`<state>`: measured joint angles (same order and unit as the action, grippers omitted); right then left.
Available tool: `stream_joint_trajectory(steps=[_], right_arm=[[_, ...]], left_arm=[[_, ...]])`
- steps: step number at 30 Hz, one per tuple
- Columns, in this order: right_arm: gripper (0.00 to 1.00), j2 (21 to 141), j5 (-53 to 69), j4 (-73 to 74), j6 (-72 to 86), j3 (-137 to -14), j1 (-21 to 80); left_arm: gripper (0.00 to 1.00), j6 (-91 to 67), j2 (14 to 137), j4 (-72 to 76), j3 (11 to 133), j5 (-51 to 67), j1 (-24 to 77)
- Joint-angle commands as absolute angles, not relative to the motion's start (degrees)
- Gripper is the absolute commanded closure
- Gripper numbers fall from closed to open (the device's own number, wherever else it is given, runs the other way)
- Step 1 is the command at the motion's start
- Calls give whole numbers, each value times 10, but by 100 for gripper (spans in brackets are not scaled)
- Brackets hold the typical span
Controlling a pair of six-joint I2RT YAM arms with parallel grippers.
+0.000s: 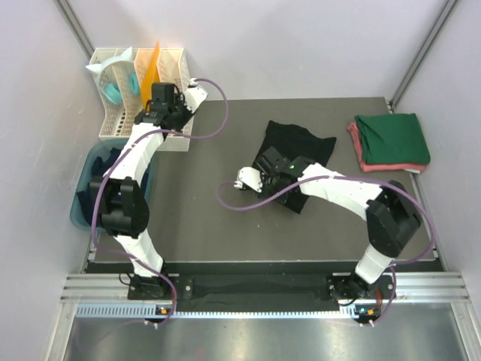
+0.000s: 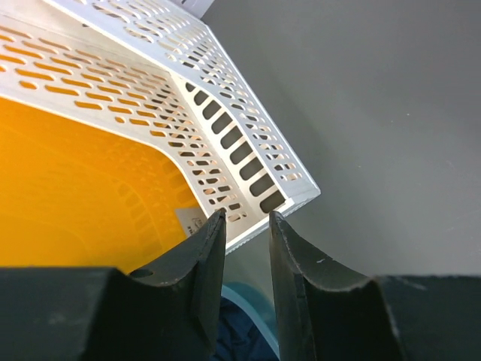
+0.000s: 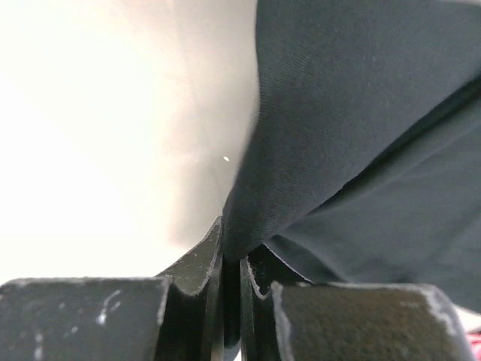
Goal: Fold and stack the t-shirts
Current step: Grab one side of the 2/3 rectangular tshirt with right arm, then fold the long partially folded tshirt into a neat square
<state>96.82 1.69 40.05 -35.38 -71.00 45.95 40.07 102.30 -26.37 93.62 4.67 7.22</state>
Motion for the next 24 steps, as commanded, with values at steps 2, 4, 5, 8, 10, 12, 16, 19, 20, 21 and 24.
stream_joint_trajectory(steps=[2,4,5,8,10,12,16,19,20,21,24], right_arm=[[100,893,85,450,-359,-731,477],[100,881,21,410,-373,-709,478],[100,868,0,393,-401,-683,476],[100,846,-104,310,-468,-644,455],[100,854,-124,287,-488,-651,421],[100,880,-140,280,-504,-679,398],[100,913,-157,266,-526,-728,350],[100,932,-178,254,-548,-756,341],[100,941,-186,243,-555,-760,339],[100,946,-192,241,-561,-763,338],[100,963,-199,227,-575,-767,331]], left_arm=[[65,401,1036,-275,983,54,73],[65,397,1039,-285,991,54,75],[65,398,1037,-290,991,53,76],[65,399,1031,-289,987,49,76],[65,396,1029,-288,985,48,77],[65,391,1027,-288,984,48,77],[64,393,1027,-284,974,49,77],[64,397,1032,-282,968,49,77],[64,397,1034,-282,969,49,77],[64,396,1036,-281,969,54,77],[64,396,1041,-277,969,58,77]])
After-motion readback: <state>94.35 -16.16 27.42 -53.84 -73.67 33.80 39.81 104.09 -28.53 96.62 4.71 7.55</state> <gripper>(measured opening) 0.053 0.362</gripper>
